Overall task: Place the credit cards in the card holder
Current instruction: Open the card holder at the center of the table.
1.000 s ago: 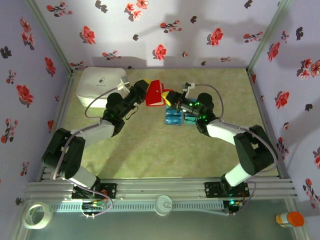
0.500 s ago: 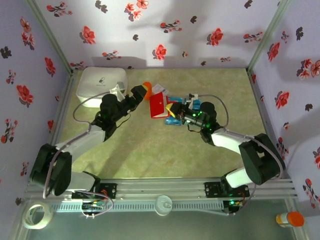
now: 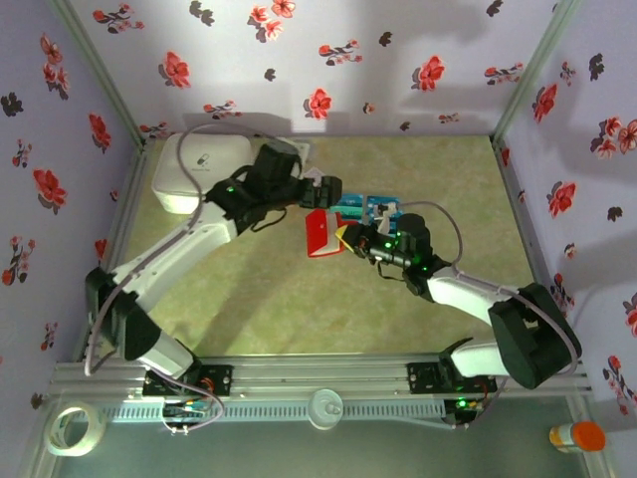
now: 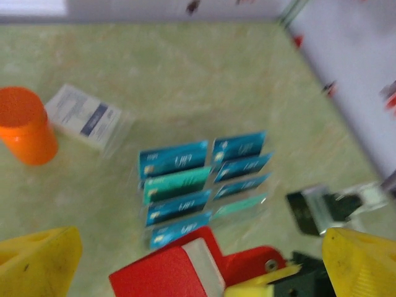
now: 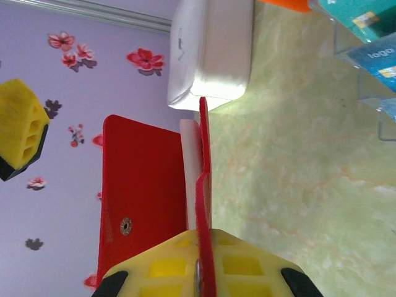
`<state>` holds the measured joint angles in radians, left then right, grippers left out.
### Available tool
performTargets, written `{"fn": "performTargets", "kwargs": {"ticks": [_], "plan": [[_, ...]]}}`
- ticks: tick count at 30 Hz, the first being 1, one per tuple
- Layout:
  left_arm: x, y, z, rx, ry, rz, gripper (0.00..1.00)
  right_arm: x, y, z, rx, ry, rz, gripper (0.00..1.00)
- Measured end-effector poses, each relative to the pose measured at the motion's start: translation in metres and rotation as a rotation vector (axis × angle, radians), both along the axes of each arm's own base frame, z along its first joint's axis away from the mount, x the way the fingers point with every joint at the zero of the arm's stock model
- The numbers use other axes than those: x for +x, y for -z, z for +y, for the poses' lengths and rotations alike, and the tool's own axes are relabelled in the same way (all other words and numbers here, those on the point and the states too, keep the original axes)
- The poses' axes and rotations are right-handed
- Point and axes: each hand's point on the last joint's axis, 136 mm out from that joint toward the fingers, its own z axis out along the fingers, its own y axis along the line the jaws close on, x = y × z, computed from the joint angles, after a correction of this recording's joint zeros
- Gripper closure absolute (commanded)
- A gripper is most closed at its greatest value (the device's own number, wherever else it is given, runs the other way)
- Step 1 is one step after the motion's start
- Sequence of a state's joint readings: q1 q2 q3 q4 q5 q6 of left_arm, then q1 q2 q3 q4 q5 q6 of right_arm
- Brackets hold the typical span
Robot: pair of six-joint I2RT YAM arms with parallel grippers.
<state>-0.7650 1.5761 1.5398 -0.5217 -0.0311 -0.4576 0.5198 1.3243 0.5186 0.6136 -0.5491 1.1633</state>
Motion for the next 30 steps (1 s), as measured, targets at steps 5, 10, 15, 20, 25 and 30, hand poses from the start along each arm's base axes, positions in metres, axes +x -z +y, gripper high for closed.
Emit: {"fn": "performTargets", "kwargs": {"ticks": [5, 10, 15, 20, 25, 30], "plan": [[-0.009, 0.057, -0.005, 0.274, 0.038, 0.061, 0.00, -0.002, 0.011, -0.001, -0.045, 0.007, 0.013, 1.00], [-0.018, 0.086, 0.009, 0.423, 0.041, 0.090, 0.00, -0.003, 0.014, -0.005, -0.067, 0.019, 0.019, 1.00], [-0.023, 0.104, 0.027, 0.494, 0.017, 0.101, 0.00, -0.005, 0.022, -0.009, -0.093, 0.033, 0.027, 1.00], [-0.034, 0.126, 0.050, 0.571, -0.002, 0.122, 0.00, -0.011, 0.042, -0.017, -0.128, 0.053, 0.070, 1.00], [-0.047, 0.157, 0.072, 0.644, -0.004, 0.162, 0.00, -0.021, 0.063, -0.022, -0.166, 0.068, 0.100, 1.00], [-0.058, 0.187, 0.084, 0.684, 0.002, 0.198, 0.00, -0.035, 0.081, -0.020, -0.208, 0.072, 0.112, 1.00]]}}
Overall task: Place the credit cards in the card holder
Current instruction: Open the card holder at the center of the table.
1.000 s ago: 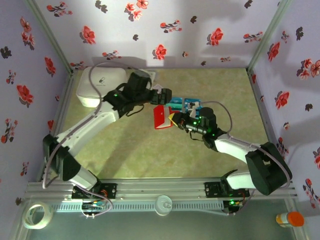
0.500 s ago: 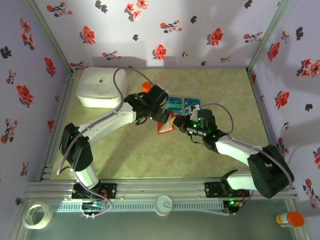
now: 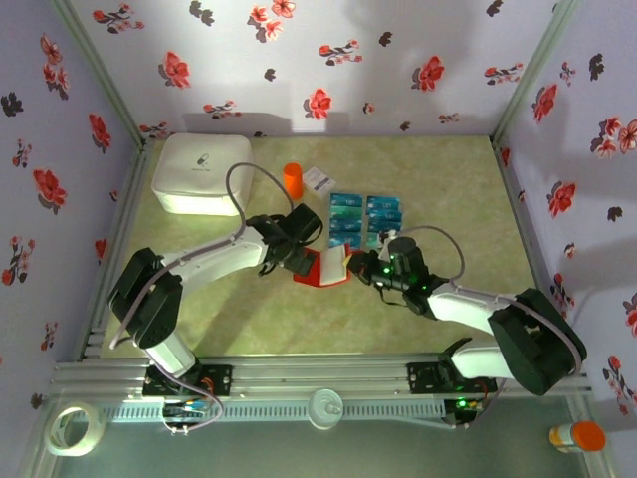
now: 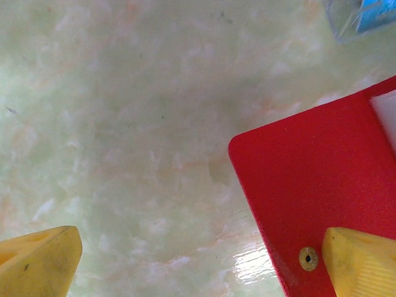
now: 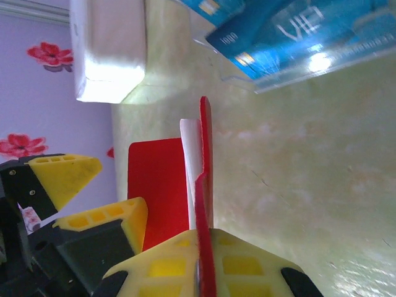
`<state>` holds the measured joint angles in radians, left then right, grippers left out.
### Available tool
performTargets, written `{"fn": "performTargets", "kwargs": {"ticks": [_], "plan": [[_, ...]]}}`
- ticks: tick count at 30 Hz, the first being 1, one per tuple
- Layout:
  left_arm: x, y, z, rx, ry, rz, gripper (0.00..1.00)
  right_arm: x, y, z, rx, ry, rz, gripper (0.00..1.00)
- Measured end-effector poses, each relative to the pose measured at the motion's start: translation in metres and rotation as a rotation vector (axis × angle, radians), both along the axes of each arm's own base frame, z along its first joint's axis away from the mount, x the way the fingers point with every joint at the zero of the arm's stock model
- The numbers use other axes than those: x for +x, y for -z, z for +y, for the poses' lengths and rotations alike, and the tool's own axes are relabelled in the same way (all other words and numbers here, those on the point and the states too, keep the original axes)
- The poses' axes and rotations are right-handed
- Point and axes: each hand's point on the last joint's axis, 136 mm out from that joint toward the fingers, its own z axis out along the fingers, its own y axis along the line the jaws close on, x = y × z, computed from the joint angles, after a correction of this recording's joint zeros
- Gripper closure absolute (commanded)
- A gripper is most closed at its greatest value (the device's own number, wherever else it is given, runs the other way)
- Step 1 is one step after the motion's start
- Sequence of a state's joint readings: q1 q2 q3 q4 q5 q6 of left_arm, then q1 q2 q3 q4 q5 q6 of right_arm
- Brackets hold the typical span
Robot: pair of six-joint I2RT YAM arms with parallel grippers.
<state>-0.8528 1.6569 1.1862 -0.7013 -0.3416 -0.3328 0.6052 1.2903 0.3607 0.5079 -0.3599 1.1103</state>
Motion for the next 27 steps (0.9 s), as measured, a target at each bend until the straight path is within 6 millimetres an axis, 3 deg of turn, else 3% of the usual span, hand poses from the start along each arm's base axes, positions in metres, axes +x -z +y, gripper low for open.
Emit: {"fn": "performTargets", "kwargs": {"ticks": [11, 13, 16, 18, 23, 27], "plan": [[-0.006, 0.034, 0.007, 0.007, -0.018, 0.014, 0.00, -0.013, 0.030, -0.002, -0.086, 0.057, 0.002, 1.00], [-0.008, 0.041, 0.009, 0.012, -0.025, 0.021, 0.00, -0.014, 0.033, -0.002, -0.096, 0.065, 0.001, 0.90], [-0.010, 0.050, 0.011, 0.021, -0.031, 0.031, 0.00, -0.012, 0.036, -0.004, -0.105, 0.076, 0.005, 0.66], [-0.010, 0.054, 0.012, 0.021, -0.037, 0.033, 0.00, -0.012, 0.038, -0.004, -0.108, 0.079, 0.008, 0.57], [-0.011, 0.059, 0.013, 0.016, -0.050, 0.032, 0.00, -0.016, 0.037, -0.008, -0.130, 0.073, 0.016, 0.47], [-0.011, 0.061, 0.015, 0.018, -0.056, 0.027, 0.00, -0.021, 0.015, -0.020, -0.156, 0.083, -0.023, 0.43]]}}
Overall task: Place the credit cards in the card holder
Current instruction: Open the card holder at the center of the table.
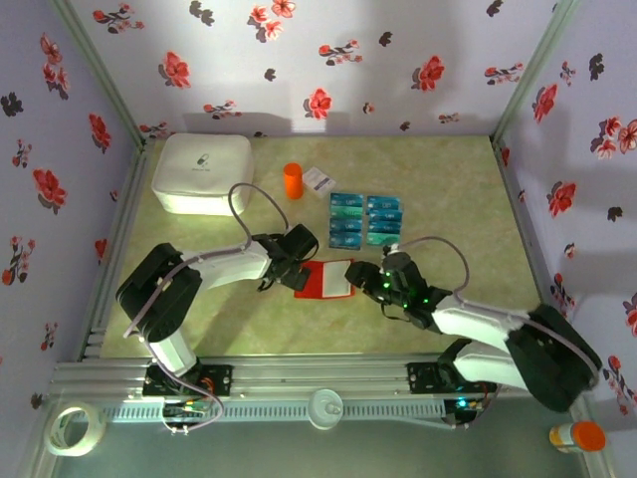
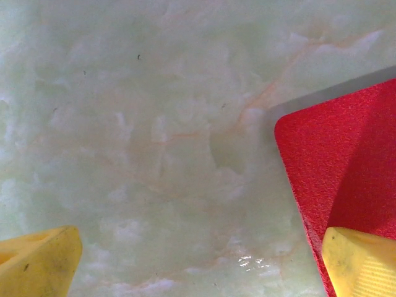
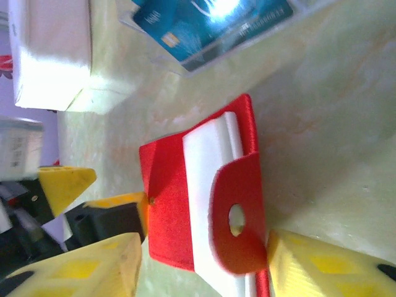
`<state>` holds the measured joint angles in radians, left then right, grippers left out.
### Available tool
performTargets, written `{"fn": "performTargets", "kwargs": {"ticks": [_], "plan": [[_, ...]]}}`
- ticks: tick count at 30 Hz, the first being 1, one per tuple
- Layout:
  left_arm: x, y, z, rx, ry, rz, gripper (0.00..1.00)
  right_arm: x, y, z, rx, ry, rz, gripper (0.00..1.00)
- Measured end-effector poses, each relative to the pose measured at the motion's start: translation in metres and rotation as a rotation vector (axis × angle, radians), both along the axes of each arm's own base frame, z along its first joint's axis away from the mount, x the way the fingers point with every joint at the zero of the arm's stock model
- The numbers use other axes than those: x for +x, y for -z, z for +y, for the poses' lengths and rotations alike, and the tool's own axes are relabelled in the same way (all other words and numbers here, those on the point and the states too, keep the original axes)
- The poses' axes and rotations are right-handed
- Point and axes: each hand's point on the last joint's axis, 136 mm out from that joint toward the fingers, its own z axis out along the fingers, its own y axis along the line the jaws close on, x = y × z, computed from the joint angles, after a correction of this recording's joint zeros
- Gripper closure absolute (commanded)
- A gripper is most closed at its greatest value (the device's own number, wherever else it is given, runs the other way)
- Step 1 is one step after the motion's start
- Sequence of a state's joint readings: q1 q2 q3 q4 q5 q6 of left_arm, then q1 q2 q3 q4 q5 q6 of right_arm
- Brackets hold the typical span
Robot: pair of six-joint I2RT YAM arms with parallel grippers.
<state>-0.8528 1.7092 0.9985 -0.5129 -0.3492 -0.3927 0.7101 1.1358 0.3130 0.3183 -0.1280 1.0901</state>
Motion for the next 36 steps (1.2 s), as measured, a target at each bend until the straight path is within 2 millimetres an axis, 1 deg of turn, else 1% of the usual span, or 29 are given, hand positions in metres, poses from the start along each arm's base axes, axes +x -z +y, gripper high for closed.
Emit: {"fn": "performTargets", "kwargs": {"ticks": [3, 5, 7, 10, 14, 16, 18, 22, 25, 31, 33, 36], "plan": [[0.000, 0.001, 0.001, 0.000, -0.004, -0.003, 0.00, 0.001, -0.022, -0.007, -0.020, 0.002, -0.046, 0.44], [0.001, 0.001, 0.001, -0.002, -0.011, -0.008, 0.00, 0.003, -0.031, -0.008, -0.043, -0.008, -0.060, 0.47], [0.001, 0.001, 0.001, -0.004, -0.018, -0.010, 0.00, 0.004, -0.035, -0.006, -0.072, -0.027, -0.059, 0.50], [0.001, 0.002, 0.002, -0.006, -0.022, -0.011, 0.00, 0.009, -0.034, 0.002, -0.110, -0.065, -0.049, 0.58], [0.001, 0.002, 0.002, -0.007, -0.025, -0.012, 0.00, 0.014, -0.021, 0.010, -0.159, -0.105, -0.024, 0.67], [0.001, 0.002, 0.002, -0.007, -0.025, -0.012, 0.00, 0.016, -0.010, 0.011, -0.183, -0.116, -0.003, 0.72], [0.001, 0.002, 0.002, -0.007, -0.025, -0.012, 0.00, 0.018, 0.000, 0.009, -0.201, -0.116, 0.019, 0.74], [0.001, 0.001, 0.002, -0.005, -0.025, -0.015, 0.00, 0.027, 0.014, 0.001, -0.219, -0.087, 0.043, 0.79], [0.001, 0.001, 0.002, -0.003, -0.026, -0.017, 0.00, 0.030, 0.023, -0.010, -0.221, -0.055, 0.052, 0.81], [0.001, 0.001, 0.003, -0.008, -0.034, -0.020, 0.00, 0.023, 0.051, -0.035, -0.248, -0.008, 0.102, 0.82], [0.001, 0.001, 0.003, -0.010, -0.039, -0.020, 0.00, 0.021, 0.056, -0.039, -0.251, -0.002, 0.110, 0.83], [0.000, 0.001, 0.003, -0.013, -0.046, -0.021, 0.00, 0.022, 0.056, -0.038, -0.242, -0.002, 0.105, 0.84]]}}
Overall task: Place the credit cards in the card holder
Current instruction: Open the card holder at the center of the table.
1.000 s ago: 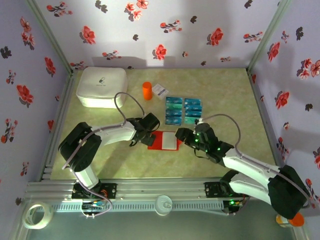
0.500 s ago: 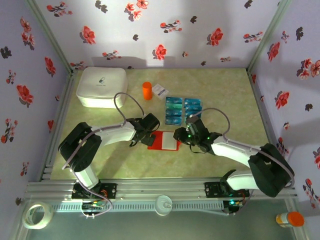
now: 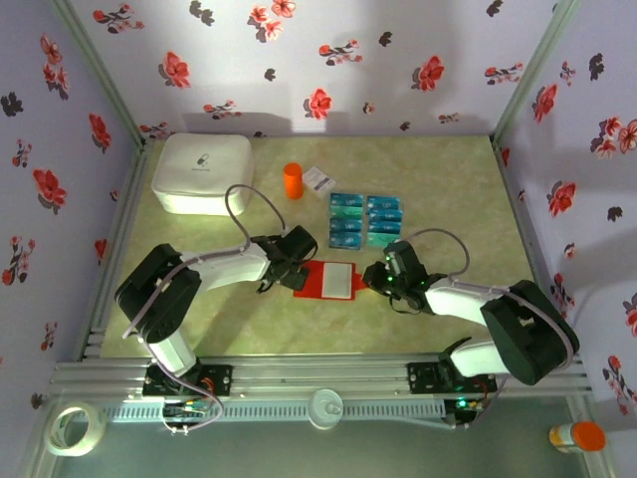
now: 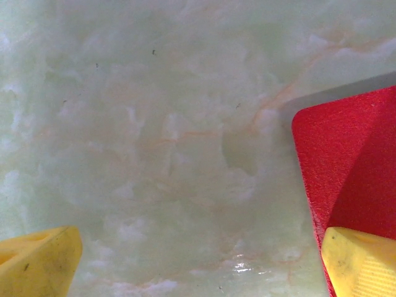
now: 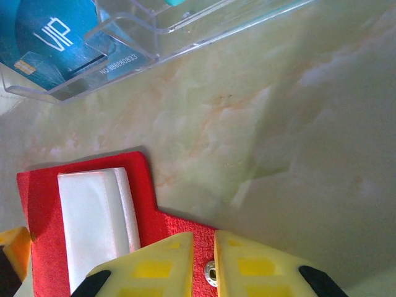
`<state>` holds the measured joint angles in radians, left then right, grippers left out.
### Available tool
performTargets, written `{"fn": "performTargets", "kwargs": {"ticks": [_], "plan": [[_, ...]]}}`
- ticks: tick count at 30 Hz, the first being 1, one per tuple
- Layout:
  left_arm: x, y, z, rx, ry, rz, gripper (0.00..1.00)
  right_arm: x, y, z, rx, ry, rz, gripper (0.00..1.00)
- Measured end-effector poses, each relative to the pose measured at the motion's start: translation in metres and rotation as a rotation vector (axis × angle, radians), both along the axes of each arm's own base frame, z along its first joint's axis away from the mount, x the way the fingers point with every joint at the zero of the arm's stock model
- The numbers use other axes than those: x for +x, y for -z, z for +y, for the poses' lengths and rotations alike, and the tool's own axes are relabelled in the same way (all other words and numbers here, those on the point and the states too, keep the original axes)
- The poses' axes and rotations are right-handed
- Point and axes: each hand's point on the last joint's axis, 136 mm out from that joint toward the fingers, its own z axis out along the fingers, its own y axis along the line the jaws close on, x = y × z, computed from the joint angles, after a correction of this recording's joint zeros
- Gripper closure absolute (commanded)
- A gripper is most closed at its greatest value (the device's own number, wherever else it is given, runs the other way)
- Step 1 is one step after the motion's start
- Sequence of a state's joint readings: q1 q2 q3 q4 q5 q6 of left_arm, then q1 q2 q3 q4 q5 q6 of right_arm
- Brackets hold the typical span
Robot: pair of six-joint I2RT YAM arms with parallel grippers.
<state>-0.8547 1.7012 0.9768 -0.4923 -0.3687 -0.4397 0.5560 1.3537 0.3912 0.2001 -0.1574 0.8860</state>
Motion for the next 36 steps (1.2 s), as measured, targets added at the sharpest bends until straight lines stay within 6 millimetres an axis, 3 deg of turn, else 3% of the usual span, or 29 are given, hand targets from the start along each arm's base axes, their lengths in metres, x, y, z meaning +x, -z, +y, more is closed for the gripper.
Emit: {"fn": "performTargets", "kwargs": {"ticks": [6, 10, 17, 22, 25, 29, 32, 36], "plan": [[-0.001, -0.009, 0.001, -0.024, -0.021, -0.012, 0.00, -0.001, -0.001, 0.003, 0.016, -0.014, 0.002, 0.84], [-0.001, -0.036, -0.009, -0.110, -0.034, -0.029, 0.00, -0.003, 0.000, 0.005, 0.019, -0.026, 0.004, 0.84], [0.009, -0.112, -0.065, -0.419, -0.007, -0.060, 0.00, -0.003, -0.002, 0.006, 0.023, -0.037, -0.002, 0.84], [0.005, -0.138, -0.108, -0.636, 0.015, -0.010, 0.00, -0.003, -0.004, 0.006, 0.025, -0.043, -0.007, 0.84], [0.005, -0.138, -0.130, -0.734, 0.010, 0.037, 0.00, -0.003, -0.004, 0.006, 0.024, -0.044, -0.008, 0.84], [0.005, -0.124, -0.150, -0.811, -0.007, 0.099, 0.00, -0.004, -0.002, 0.006, 0.022, -0.044, -0.004, 0.84], [0.002, -0.105, -0.152, -0.831, -0.023, 0.138, 0.00, -0.005, -0.001, 0.006, 0.020, -0.045, -0.001, 0.85], [-0.004, -0.078, -0.140, -0.821, -0.056, 0.182, 0.00, -0.005, 0.002, 0.005, 0.009, -0.057, 0.002, 0.87]]}}
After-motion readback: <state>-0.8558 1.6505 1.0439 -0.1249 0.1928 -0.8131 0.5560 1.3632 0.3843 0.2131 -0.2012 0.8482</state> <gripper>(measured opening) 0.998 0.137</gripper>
